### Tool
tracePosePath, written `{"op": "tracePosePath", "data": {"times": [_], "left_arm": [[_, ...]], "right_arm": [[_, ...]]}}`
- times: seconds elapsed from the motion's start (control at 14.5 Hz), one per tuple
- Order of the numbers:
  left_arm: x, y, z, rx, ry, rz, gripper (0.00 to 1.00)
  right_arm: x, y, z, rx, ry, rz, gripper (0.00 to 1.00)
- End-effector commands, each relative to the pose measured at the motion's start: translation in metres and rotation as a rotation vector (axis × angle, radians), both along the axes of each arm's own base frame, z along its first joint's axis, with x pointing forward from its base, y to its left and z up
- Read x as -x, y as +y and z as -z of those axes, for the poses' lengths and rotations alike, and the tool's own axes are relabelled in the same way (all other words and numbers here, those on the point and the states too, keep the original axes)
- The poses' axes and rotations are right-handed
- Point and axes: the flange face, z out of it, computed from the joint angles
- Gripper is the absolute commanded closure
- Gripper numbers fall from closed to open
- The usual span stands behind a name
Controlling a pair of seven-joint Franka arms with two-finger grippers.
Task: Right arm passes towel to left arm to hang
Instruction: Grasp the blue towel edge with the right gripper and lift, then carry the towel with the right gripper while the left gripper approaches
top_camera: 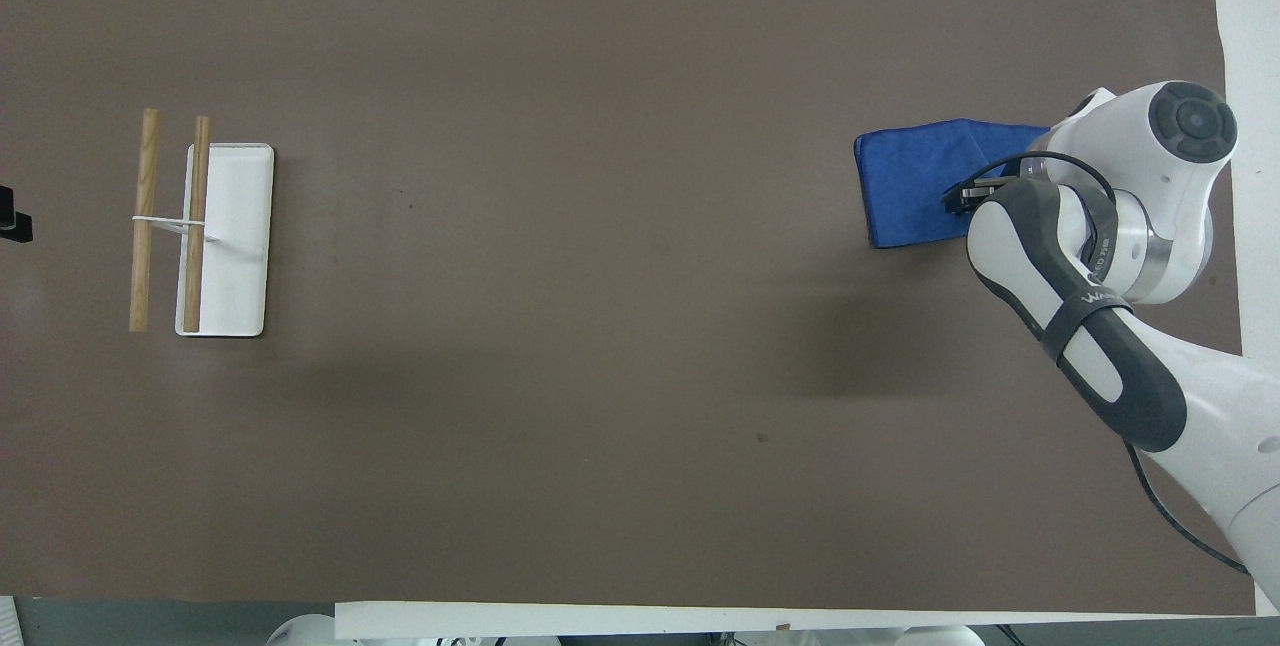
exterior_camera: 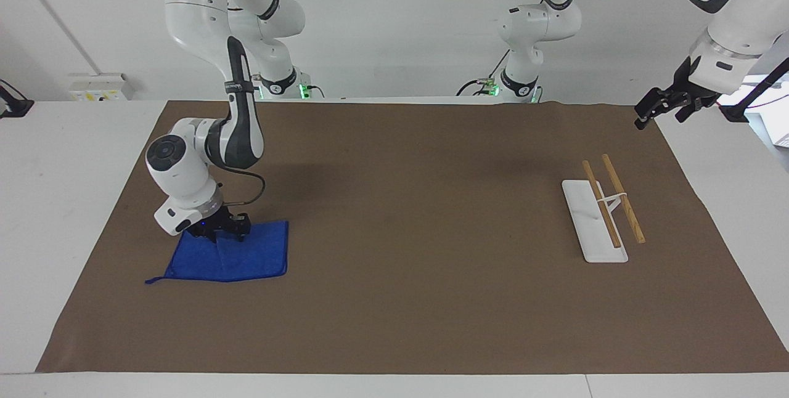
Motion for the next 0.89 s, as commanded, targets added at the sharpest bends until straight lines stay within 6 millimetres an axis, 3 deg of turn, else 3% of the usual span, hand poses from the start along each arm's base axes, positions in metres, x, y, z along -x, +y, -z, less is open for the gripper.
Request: {"op": "tracePosePath", "data": {"times": [0.0,0.21,0.34,0.55,0.76,0.83], "left_arm": [[0.002,-0.001,0.000,0.010,0.017,-0.016,0.00],[0.008,0.003,0.000,0.011,0.043,-0.026,0.00],[0.011,-0.003,0.001,0.010,0.069,-0.018,0.00],[0.012,-0.003,0.003,0.009,0.083,-0.015,0.00],[0.014,-0.004,0.003,0.008,0.086,-0.015,0.00],[0.018,-0.005,0.007,0.008,0.104,-0.020,0.00]], "right_arm": [[0.004,0.004,0.008,-0.012,0.019,-0.023,0.96],[-0.005,0.007,-0.008,-0.023,0.049,-0.025,1.00],[-0.012,0.011,-0.038,-0.055,0.095,-0.013,1.00],[-0.010,0.042,-0.089,-0.210,0.143,0.086,1.00],[0.000,0.104,-0.129,-0.321,0.187,0.229,1.00],[0.005,0.136,-0.140,-0.348,0.198,0.278,1.00]]}}
